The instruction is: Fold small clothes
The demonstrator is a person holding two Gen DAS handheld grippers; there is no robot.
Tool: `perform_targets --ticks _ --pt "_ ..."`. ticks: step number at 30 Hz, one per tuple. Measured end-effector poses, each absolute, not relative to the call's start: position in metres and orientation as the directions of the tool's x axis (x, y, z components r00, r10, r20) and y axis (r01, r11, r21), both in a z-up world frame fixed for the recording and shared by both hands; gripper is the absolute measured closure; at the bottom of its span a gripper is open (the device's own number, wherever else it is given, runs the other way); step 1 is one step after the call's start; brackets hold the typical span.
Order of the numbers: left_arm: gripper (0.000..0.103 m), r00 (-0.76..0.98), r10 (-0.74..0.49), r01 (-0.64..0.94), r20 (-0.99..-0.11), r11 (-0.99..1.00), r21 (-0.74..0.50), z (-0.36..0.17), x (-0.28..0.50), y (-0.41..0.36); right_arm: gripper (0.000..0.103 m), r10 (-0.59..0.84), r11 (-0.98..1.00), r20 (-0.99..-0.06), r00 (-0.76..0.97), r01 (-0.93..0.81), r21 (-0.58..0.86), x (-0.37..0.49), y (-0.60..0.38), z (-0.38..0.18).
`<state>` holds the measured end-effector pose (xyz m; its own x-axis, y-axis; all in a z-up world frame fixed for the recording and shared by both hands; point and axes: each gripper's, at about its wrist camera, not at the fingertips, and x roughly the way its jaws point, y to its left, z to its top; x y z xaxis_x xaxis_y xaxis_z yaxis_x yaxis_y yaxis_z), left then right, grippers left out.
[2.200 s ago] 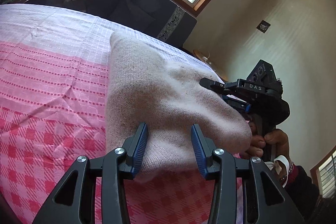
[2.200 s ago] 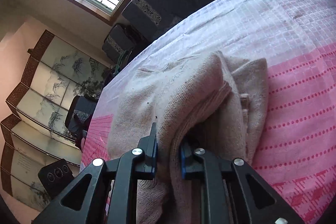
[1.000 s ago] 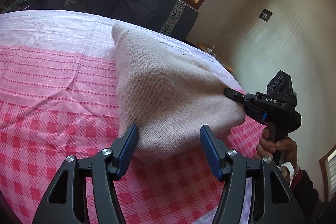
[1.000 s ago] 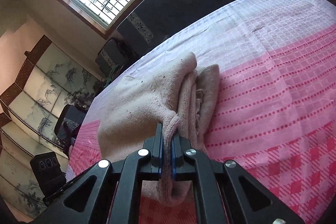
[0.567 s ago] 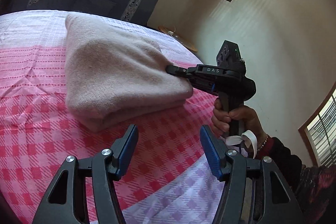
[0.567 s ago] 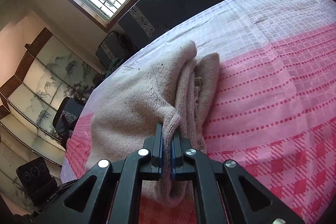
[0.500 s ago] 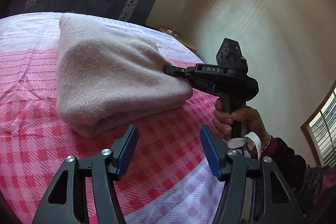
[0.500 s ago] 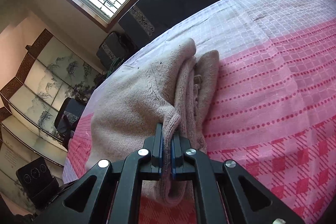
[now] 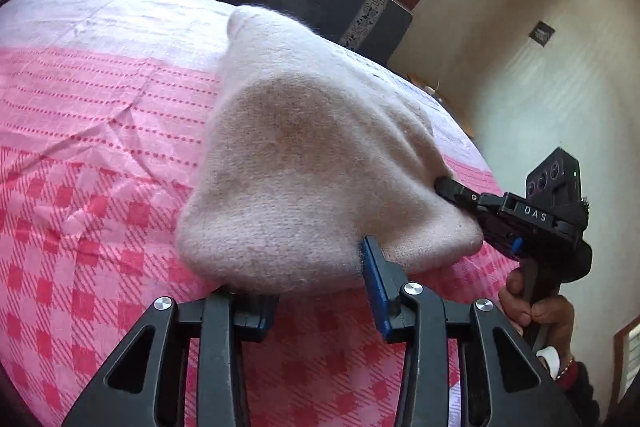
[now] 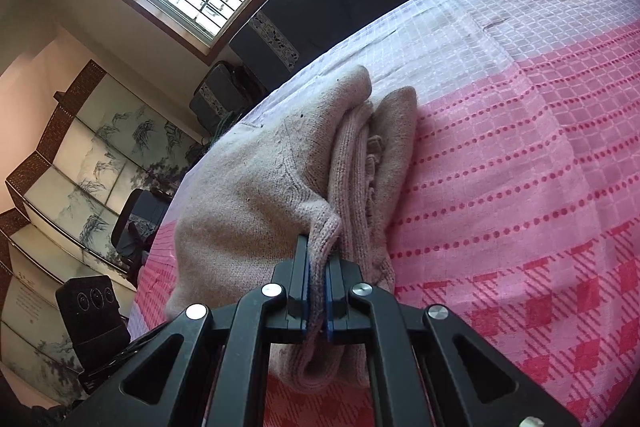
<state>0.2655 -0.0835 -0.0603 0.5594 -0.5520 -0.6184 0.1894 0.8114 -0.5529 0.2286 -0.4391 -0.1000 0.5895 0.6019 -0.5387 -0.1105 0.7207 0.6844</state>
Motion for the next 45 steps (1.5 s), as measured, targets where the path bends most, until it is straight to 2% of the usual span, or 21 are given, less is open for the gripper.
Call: perform_targets --ticks 3,8,10,12,15,17,20,22,24,28,30,31,34,35,36,39,41,43,44,45 --pt "0.074 0.588 -0.539 0.113 -0.603 0.793 -0.599 -0.065 0.255 -0.065 0.099 0.608 0.719 -0.541 0.582 -0.113 0.686 0.23 -0.44 -0.101" --pt "0.074 0.605 -0.498 0.09 -0.621 0.818 -0.568 -0.065 0.242 -0.063 0.099 0.598 0.739 -0.56 0.573 -0.124 0.662 0.227 -0.434 -0.098" --pt "0.074 0.629 -0.407 0.044 -0.663 0.87 -0.492 -0.057 0.233 -0.057 0.099 0.605 0.733 -0.558 0.569 -0.123 0.669 0.227 -0.435 -0.099" --pt "0.074 0.693 -0.341 0.059 -0.635 0.905 -0.422 -0.039 0.223 -0.054 0.099 0.609 0.73 -0.553 0.568 -0.129 0.671 0.226 -0.435 -0.099" --pt "0.073 0.759 -0.376 0.171 -0.532 0.903 -0.394 -0.001 0.227 -0.064 0.099 0.614 0.725 -0.547 0.569 -0.132 0.676 0.226 -0.436 -0.1" --pt "0.07 0.76 -0.406 0.241 -0.508 0.901 -0.36 0.011 0.246 -0.076 0.099 0.614 0.723 -0.544 0.571 -0.133 0.678 0.225 -0.436 -0.1" --pt "0.069 0.683 -0.435 0.276 -0.586 0.897 -0.345 -0.007 0.285 -0.09 0.094 0.623 0.716 -0.532 0.574 -0.144 0.683 0.225 -0.437 -0.098" --pt "0.069 0.592 -0.466 0.24 -0.657 0.881 -0.409 -0.038 0.305 -0.087 0.091 0.634 0.706 -0.517 0.575 -0.157 0.691 0.225 -0.438 -0.093" --pt "0.067 0.583 -0.509 0.22 -0.633 0.849 -0.48 -0.051 0.308 -0.077 0.089 0.653 0.689 -0.491 0.577 -0.183 0.702 0.228 -0.44 -0.086" --pt "0.066 0.587 -0.503 0.231 -0.635 0.855 -0.464 -0.052 0.307 -0.076 0.086 0.702 0.644 -0.466 0.539 -0.201 0.738 0.252 -0.438 -0.08" --pt "0.067 0.586 -0.495 0.247 -0.641 0.863 -0.441 -0.05 0.307 -0.082 0.072 0.727 0.617 -0.466 0.503 -0.181 0.766 0.269 -0.436 -0.084" --pt "0.067 0.585 -0.492 0.26 -0.644 0.867 -0.426 -0.049 0.306 -0.085 0.068 0.733 0.607 -0.474 0.488 -0.157 0.779 0.276 -0.437 -0.088" --pt "0.067 0.577 -0.505 0.284 -0.642 0.861 -0.423 -0.05 0.308 -0.087 0.064 0.795 0.486 -0.377 0.475 -0.127 0.865 0.278 -0.45 -0.093" --pt "0.067 0.574 -0.509 0.293 -0.641 0.859 -0.419 -0.05 0.308 -0.087 0.051 0.798 0.474 -0.364 0.48 -0.127 0.872 0.276 -0.454 -0.093" --pt "0.066 0.574 -0.509 0.301 -0.642 0.86 -0.413 -0.05 0.306 -0.086 0.043 0.795 0.479 -0.368 0.483 -0.127 0.869 0.274 -0.456 -0.092" --pt "0.066 0.579 -0.501 0.318 -0.643 0.865 -0.388 -0.049 0.305 -0.09 0.043 0.804 0.466 -0.368 0.466 -0.111 0.878 0.282 -0.452 -0.095" --pt "0.066 0.581 -0.497 0.326 -0.644 0.868 -0.375 -0.049 0.304 -0.09 0.043 0.795 0.495 -0.404 0.452 -0.099 0.863 0.294 -0.444 -0.094" --pt "0.066 0.581 -0.499 0.325 -0.643 0.867 -0.378 -0.05 0.304 -0.091 0.058 0.751 0.558 -0.455 0.479 -0.091 0.825 0.306 -0.436 -0.088" --pt "0.066 0.582 -0.498 0.325 -0.642 0.867 -0.378 -0.05 0.304 -0.092 0.093 0.723 0.598 -0.483 0.494 -0.096 0.796 0.31 -0.433 -0.083" --pt "0.066 0.584 -0.498 0.325 -0.641 0.867 -0.377 -0.05 0.303 -0.092 0.094 0.688 0.642 -0.522 0.504 -0.088 0.761 0.313 -0.43 -0.08"
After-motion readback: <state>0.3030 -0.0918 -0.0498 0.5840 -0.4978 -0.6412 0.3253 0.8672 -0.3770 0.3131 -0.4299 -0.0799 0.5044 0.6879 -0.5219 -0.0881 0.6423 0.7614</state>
